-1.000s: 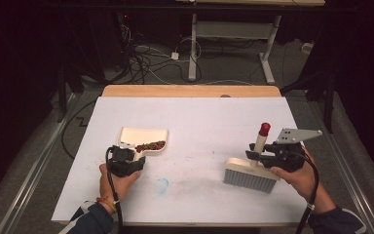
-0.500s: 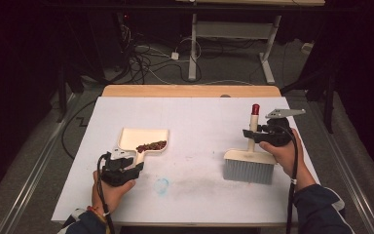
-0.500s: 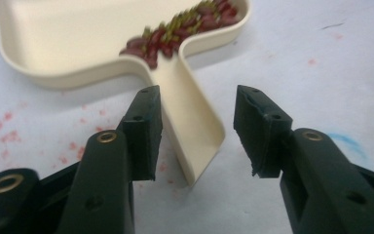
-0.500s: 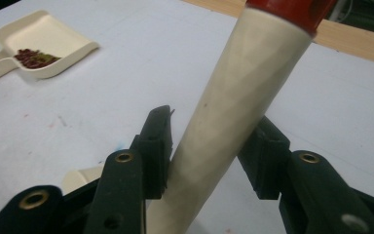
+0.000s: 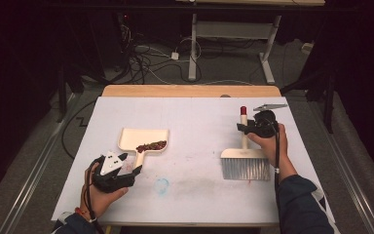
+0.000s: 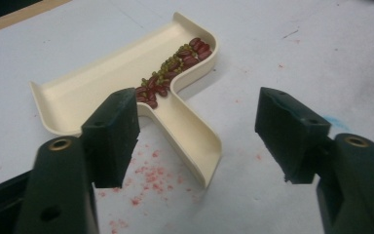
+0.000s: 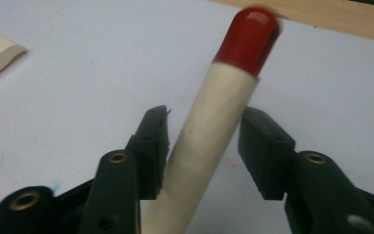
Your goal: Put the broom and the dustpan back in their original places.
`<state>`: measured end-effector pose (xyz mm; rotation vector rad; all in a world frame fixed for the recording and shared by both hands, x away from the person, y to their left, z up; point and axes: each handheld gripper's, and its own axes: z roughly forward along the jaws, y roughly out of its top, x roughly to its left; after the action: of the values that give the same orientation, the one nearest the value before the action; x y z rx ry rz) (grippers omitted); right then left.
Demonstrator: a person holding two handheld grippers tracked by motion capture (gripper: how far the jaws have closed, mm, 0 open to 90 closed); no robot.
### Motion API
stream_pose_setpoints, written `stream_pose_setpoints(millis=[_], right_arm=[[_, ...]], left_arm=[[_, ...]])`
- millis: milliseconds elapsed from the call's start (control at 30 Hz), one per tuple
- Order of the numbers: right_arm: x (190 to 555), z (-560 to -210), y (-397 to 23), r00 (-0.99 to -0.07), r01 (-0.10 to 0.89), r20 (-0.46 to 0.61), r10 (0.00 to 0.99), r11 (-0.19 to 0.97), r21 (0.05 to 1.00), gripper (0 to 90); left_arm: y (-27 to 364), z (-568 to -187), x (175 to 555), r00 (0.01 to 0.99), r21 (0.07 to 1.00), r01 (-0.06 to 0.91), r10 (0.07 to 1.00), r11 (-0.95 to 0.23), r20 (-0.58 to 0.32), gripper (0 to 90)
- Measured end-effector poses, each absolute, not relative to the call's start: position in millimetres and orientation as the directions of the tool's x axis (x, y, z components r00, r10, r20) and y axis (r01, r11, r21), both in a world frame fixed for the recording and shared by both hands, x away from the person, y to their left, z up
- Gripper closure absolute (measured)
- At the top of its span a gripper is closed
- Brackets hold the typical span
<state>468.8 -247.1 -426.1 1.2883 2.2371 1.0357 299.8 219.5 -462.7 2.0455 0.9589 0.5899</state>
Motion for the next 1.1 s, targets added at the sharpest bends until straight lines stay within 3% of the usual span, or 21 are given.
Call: stream_pose_setpoints(millis=[133,400,567,733,900,967,1100], right_arm=[[472.3,-426.2,-243.2,-0.499,0.582,0.061,0.864,0.283,0.762,54.0],[471.5,-427.6,-230.7,-0.489,0.543,-0.020,0.872,0.322,0.776,50.3],[471.2,-430.6,-228.7,-0.483,0.523,-0.010,0.876,0.297,0.798,46.8],[468.1,-431.0,-228.1,-0.474,0.514,-0.008,0.880,0.284,0.809,34.5],[460.1,-427.1,-222.2,-0.468,0.466,-0.040,0.883,0.286,0.837,27.7],[457.5,-427.7,-218.8,-0.452,0.460,-0.051,0.891,0.281,0.842,19.1],[452.5,-427.2,-218.2,-0.466,0.442,-0.027,0.885,0.259,0.859,16.1]], left_arm=[[214.9,-464.9,294.1,0.629,0.799,0.412,0.771,-0.438,0.099,29.3],[208.8,-469.7,290.7,0.648,0.775,0.400,0.749,-0.489,0.139,26.7],[210.8,-471.3,293.2,0.637,0.775,0.418,0.761,-0.474,0.121,26.7],[210.6,-472.2,293.9,0.638,0.773,0.417,0.760,-0.478,0.126,26.7],[208.4,-473.7,294.1,0.640,0.767,0.414,0.756,-0.491,0.138,26.7],[207.6,-473.7,293.8,0.643,0.763,0.412,0.753,-0.497,0.144,26.7],[205.8,-474.1,292.7,0.644,0.757,0.407,0.748,-0.512,0.159,26.7]])
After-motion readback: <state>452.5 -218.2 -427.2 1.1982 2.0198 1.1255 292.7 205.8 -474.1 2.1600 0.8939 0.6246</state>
